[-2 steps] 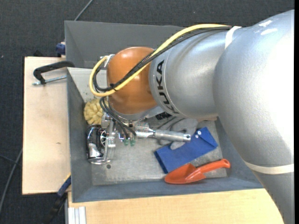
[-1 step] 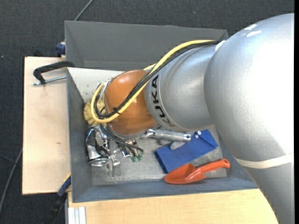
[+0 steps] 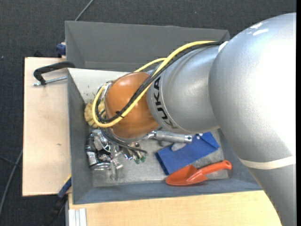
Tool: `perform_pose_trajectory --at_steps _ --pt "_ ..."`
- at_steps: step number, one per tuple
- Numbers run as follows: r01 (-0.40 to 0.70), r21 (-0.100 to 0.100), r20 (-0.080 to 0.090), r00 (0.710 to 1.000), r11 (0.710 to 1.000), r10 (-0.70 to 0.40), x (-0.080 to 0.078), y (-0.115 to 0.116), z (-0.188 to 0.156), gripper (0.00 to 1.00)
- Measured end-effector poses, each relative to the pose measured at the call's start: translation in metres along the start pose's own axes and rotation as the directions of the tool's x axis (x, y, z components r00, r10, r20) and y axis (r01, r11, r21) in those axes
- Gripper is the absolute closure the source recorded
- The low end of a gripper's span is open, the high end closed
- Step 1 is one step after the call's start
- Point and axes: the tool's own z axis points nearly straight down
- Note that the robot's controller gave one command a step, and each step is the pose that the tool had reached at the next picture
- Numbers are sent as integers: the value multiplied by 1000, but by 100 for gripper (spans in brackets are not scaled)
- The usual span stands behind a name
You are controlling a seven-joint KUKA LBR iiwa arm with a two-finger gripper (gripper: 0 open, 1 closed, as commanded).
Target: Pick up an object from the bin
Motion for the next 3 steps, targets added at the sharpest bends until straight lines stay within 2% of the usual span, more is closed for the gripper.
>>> perform_pose_trajectory --at_steps 1,2,3 --pt "-228 0 -3 974 974 228 8 3 -6 0" --pt "206 2 4 979 979 -206 7 2 16 0" --pt "-249 16 -11 968 968 250 9 -5 25 100"
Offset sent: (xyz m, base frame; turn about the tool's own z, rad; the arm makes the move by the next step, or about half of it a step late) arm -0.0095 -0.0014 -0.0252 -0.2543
